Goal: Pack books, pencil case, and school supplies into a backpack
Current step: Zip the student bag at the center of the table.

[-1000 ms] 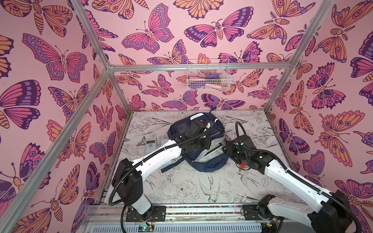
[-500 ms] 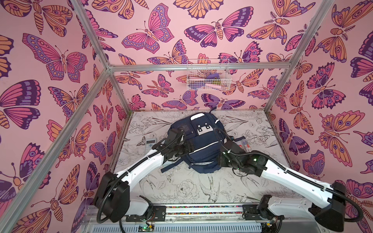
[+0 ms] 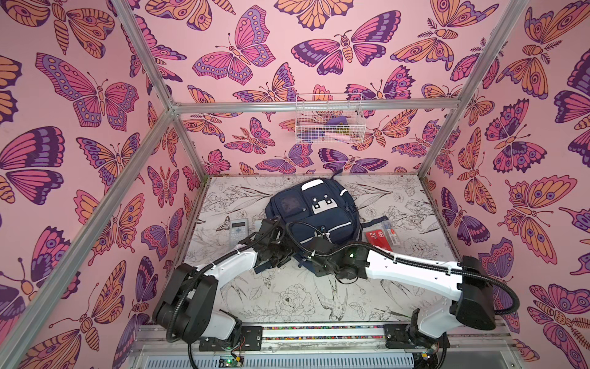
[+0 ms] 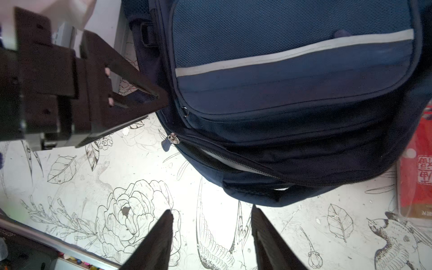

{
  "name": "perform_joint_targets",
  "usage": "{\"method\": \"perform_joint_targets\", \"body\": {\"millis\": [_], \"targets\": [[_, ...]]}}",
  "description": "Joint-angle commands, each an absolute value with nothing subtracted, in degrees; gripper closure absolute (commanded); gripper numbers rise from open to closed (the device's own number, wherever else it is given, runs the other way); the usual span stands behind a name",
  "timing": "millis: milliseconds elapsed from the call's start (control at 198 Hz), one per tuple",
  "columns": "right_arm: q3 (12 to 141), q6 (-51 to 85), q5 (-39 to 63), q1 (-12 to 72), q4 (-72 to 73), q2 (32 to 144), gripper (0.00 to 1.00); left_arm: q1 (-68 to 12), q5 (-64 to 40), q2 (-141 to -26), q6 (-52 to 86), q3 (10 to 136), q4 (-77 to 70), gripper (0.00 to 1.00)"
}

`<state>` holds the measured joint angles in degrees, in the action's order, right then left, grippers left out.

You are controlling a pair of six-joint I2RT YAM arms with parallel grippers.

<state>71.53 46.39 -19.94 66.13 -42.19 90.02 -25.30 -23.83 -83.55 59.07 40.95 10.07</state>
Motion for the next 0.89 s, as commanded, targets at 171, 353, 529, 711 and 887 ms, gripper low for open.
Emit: {"method": "perform_joint_targets", "body": {"millis": [171,353,529,711,887], "targets": [[74.02,46.32,-18.29,66.88,-40.78,94.67,0.52,-24.26,-29.3,-86.11,62.14,38.4,3.41,0.74],[76.51,46.96,-16.73,67.03,-40.31,98.17,0.59,-24.35,-32.88,-86.74,64.56,37.95,-2.22,0.94],[80.88,49.04,-17.55,66.88,-42.63,102.05,0.71,-24.69,-36.14,-85.94,70.23,36.74,-12.06,1.0],[87.28,51.24,-20.92,66.8,-49.43,106.7,0.62,-26.33,-36.39,-83.59,72.69,37.35,-17.13,1.0],[91.87,54.46,-25.72,66.21,-55.91,110.0,0.68,-28.66,-36.81,-84.73,76.83,36.18,-25.04,1.0]]}}
